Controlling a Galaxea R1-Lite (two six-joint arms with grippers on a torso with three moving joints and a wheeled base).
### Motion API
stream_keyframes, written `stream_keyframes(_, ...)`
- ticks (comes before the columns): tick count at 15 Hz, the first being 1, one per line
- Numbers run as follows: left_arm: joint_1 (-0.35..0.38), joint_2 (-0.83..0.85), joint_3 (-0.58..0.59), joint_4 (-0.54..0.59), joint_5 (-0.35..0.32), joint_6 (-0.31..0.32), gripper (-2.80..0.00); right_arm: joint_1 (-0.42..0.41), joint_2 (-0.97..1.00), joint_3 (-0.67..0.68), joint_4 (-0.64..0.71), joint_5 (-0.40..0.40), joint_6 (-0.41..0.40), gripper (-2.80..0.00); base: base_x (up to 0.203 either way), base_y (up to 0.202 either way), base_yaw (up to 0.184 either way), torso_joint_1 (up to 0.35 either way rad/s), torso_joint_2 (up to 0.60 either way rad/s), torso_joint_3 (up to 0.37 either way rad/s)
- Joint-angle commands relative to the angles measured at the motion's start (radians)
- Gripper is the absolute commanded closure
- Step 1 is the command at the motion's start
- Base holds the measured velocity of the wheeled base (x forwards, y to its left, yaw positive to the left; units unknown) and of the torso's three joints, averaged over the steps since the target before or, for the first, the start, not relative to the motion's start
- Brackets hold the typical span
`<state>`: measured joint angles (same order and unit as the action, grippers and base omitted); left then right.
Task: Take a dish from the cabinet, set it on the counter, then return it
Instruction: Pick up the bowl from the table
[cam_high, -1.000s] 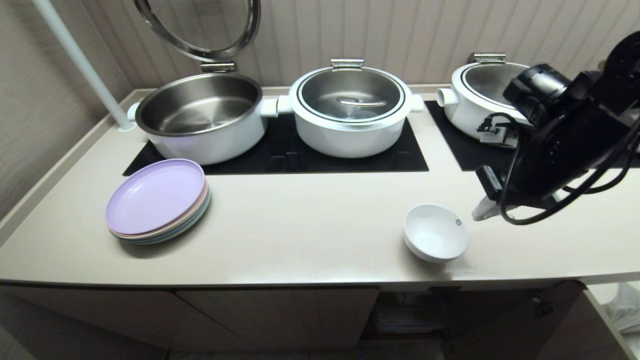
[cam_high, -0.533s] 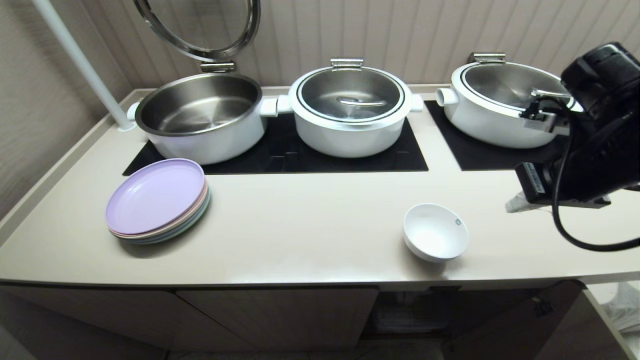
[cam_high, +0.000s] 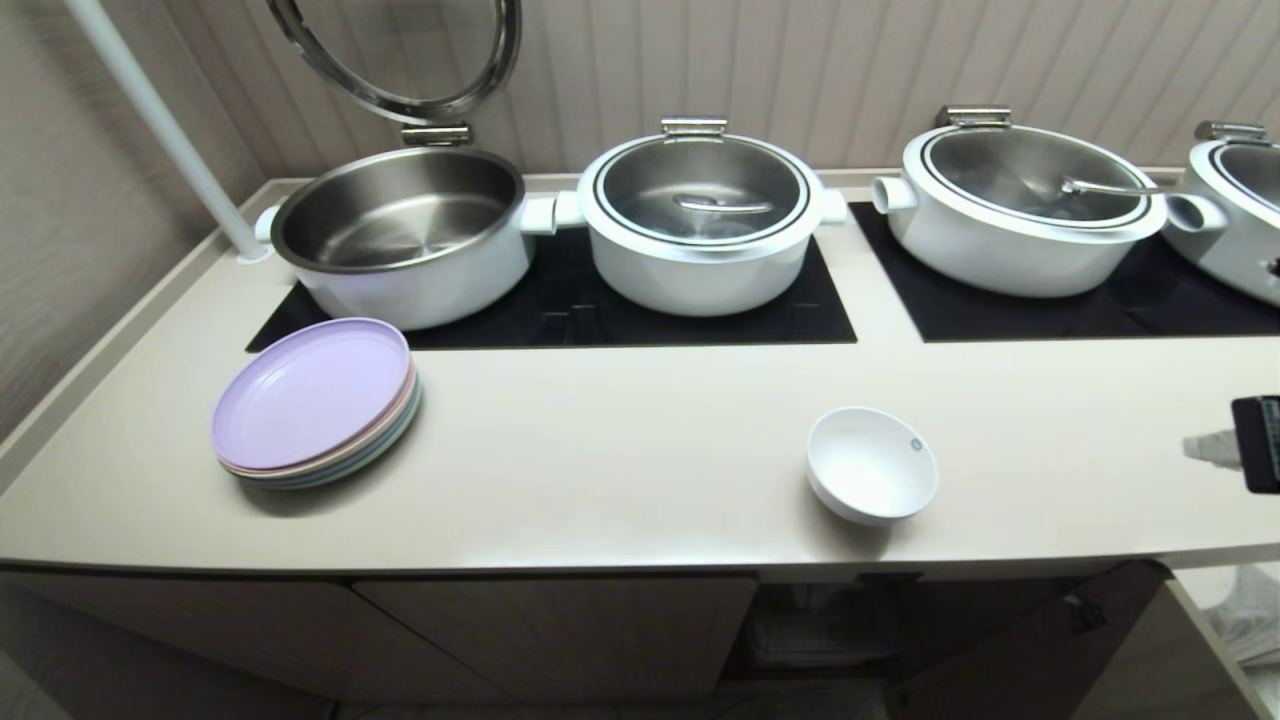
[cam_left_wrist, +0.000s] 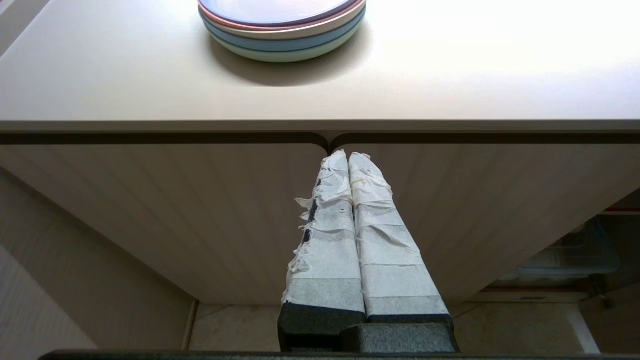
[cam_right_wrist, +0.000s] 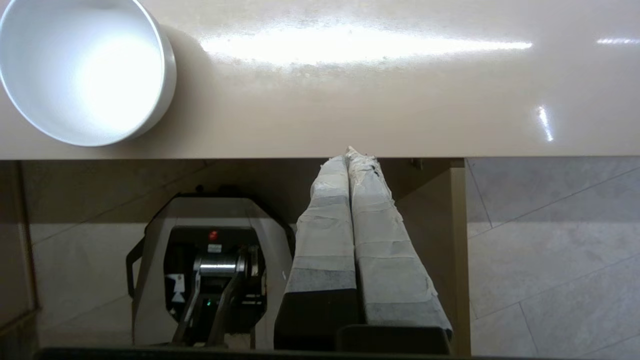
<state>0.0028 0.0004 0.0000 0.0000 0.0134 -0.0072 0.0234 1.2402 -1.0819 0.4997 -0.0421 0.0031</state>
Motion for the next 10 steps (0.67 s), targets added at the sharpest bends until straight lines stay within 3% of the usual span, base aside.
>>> stream_keyframes(1,0.0,0.0,0.0,0.0,0.0,0.0,0.0,-0.021,-0.214,0.151,-0.036,-0.003,-0.014,0.0,0.0,0.0,0.0,0.0,0.0,0.0)
stream_keyframes(4,0.0,0.0,0.0,0.0,0.0,0.0,0.0,-0.026,-0.411,0.385,-0.119,-0.001,-0.048,0.0,0.0,0.0,0.0,0.0,0.0,0.0)
stream_keyframes(10,0.0,0.0,0.0,0.0,0.0,0.0,0.0,-0.064,-0.666,0.836,-0.593,0.027,-0.113,0.0,0.0,0.0,0.0,0.0,0.0,0.0)
